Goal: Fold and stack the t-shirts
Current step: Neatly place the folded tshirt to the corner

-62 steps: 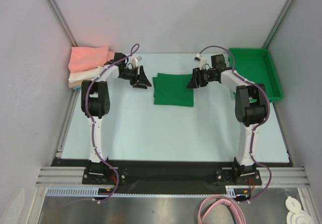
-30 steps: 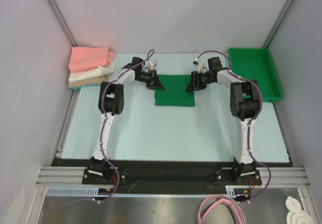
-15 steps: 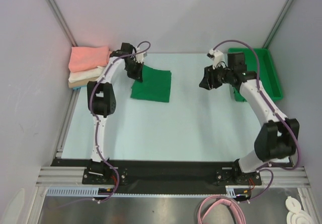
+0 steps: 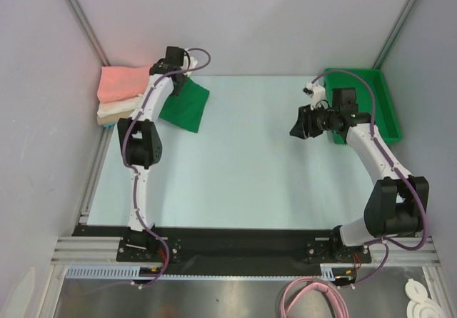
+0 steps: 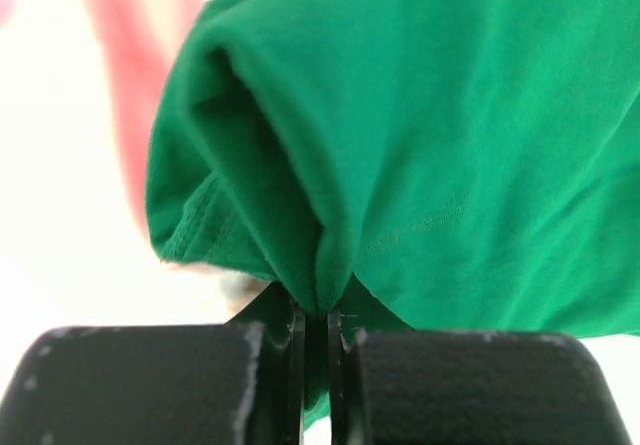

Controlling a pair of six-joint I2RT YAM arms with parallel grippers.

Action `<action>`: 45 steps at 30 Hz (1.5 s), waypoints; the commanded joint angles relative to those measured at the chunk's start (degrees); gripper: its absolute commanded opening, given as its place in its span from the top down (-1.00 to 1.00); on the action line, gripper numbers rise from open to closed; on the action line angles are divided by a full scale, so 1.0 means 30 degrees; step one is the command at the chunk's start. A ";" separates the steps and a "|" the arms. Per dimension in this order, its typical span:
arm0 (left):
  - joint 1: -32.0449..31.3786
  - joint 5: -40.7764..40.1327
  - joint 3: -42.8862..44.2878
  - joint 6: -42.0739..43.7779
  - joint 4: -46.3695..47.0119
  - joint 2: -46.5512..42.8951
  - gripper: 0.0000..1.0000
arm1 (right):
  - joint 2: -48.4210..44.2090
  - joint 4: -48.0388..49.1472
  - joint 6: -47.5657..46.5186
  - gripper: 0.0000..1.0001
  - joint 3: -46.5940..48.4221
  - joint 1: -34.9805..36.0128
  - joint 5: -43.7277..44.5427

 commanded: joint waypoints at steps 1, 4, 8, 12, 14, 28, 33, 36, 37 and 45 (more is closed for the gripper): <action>-0.0035 -0.3842 0.1563 0.2117 0.2367 -0.1859 0.99 | -0.0309 0.0756 0.0056 0.03 -0.0125 -0.0097 -0.0704; -0.0064 -0.4840 0.1563 0.2589 0.3423 -0.2181 0.99 | -0.0251 0.0756 -0.0032 0.03 -0.0184 -0.0244 -0.0821; -0.0123 -0.6216 0.1447 0.3263 0.5176 -0.2679 0.99 | -0.0222 0.0757 -0.0120 0.03 -0.0271 -0.0390 -0.0938; -0.0094 -0.7945 0.0803 0.4697 0.7552 -0.3090 0.99 | -0.0222 0.0727 -0.0120 0.03 -0.0300 -0.0449 -0.1143; -0.0094 -0.8707 0.0772 0.5576 0.8459 -0.3002 0.99 | -0.0280 0.0756 -0.0120 0.03 -0.0330 -0.0478 -0.1202; 0.0550 -1.1170 0.0186 1.1112 1.4380 -0.1539 0.99 | -0.0369 0.0815 -0.0120 0.03 -0.0477 -0.1152 -0.1554; 0.1575 -1.1200 0.0274 1.1614 1.5320 -0.0454 0.99 | -0.0280 0.0844 -0.0149 0.03 -0.0535 -0.1298 -0.1554; 0.2131 -1.1112 0.0244 1.1643 1.5349 0.0307 0.99 | -0.0193 0.0844 -0.0120 0.03 -0.0535 -0.1328 -0.1524; 0.2249 -1.0938 0.0186 1.1643 1.5407 0.0483 0.99 | -0.0164 0.0844 -0.0120 0.03 -0.0535 -0.1357 -0.1495; 0.3100 -1.0117 0.1647 1.2637 1.7397 0.2972 0.99 | -0.0017 0.0932 -0.0120 0.03 -0.0594 -0.1475 -0.1407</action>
